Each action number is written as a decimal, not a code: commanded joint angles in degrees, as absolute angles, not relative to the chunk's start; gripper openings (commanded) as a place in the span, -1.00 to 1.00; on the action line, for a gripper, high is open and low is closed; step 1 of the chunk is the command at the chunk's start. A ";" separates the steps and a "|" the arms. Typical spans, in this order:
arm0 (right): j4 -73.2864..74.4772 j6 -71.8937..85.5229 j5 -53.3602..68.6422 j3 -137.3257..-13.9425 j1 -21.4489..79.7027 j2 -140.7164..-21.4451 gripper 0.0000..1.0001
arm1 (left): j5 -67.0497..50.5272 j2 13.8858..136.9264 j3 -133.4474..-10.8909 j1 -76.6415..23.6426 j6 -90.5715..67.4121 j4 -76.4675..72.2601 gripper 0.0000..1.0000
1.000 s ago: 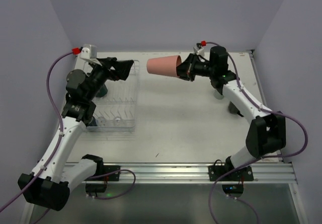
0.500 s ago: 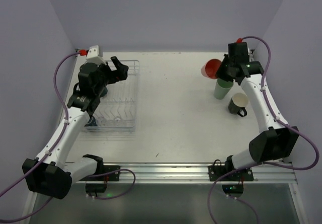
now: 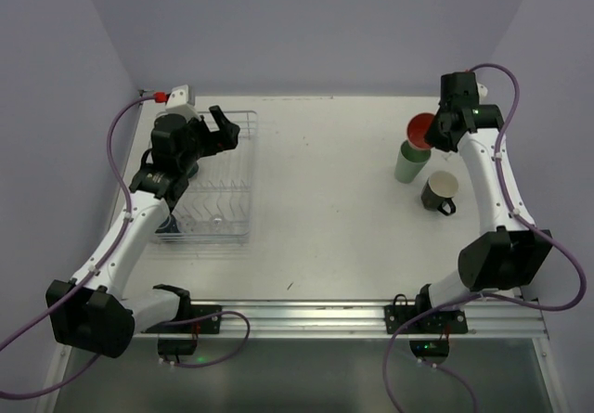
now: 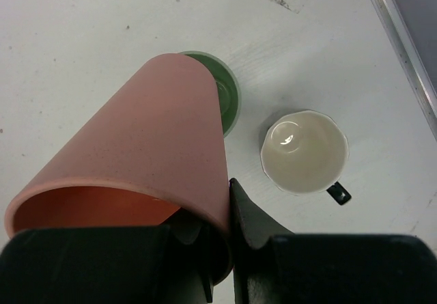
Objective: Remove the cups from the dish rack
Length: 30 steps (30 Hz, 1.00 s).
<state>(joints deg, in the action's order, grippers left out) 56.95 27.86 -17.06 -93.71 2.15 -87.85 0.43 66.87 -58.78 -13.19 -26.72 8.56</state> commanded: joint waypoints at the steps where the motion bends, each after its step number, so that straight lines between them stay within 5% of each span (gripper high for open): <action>1: 57.74 26.63 -18.02 -93.96 1.50 -87.80 -1.00 | 0.26 67.06 -61.08 -13.10 -25.58 8.35 1.00; 18: 57.13 25.93 -14.41 -90.53 0.79 -91.85 -1.00 | 4.74 68.73 -63.89 -13.10 -24.61 13.53 1.00; 30: 56.60 25.58 -14.15 -91.40 0.79 -93.16 -0.23 | 8.17 70.31 -66.27 -13.10 -24.00 17.40 1.00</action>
